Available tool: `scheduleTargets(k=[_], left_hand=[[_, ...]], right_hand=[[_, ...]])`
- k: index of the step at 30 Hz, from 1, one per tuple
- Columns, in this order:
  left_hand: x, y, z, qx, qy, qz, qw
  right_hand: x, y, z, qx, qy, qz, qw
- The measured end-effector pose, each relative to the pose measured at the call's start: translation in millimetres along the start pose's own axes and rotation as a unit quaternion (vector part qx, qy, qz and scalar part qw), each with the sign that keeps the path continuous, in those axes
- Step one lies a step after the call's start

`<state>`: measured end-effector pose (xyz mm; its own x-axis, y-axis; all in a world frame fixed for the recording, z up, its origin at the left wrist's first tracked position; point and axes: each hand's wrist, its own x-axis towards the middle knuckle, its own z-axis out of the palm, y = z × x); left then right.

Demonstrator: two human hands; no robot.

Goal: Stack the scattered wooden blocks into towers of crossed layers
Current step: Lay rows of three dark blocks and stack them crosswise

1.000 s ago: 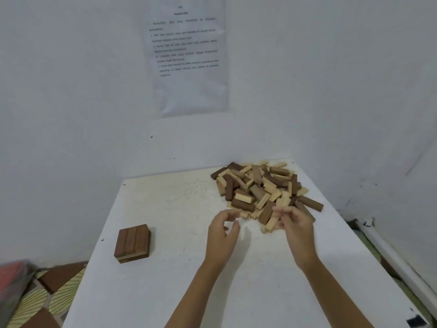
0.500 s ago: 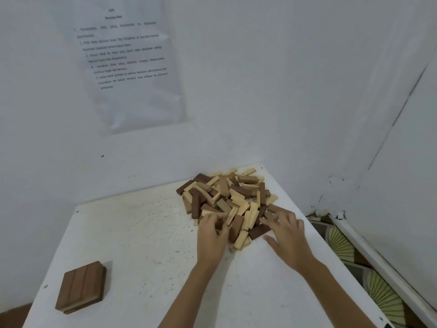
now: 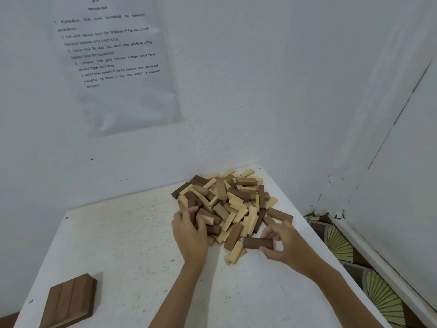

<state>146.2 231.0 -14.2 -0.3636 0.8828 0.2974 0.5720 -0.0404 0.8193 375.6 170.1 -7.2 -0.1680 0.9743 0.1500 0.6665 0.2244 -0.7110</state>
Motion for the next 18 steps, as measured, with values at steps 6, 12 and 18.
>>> scheduleTargets(k=[6, 12, 18], left_hand=[[31, -9, 5, -0.003, -0.044, -0.064, 0.997], [40, -8, 7, -0.001, -0.017, -0.103, 0.995], [28, 18, 15, -0.079, 0.006, -0.089, 0.993]], right_hand=[[7, -15, 2, 0.160, 0.074, 0.034, 0.984], [22, -18, 11, 0.320, 0.095, 0.149, 0.931], [34, -19, 7, 0.423, 0.130, 0.147, 0.885]])
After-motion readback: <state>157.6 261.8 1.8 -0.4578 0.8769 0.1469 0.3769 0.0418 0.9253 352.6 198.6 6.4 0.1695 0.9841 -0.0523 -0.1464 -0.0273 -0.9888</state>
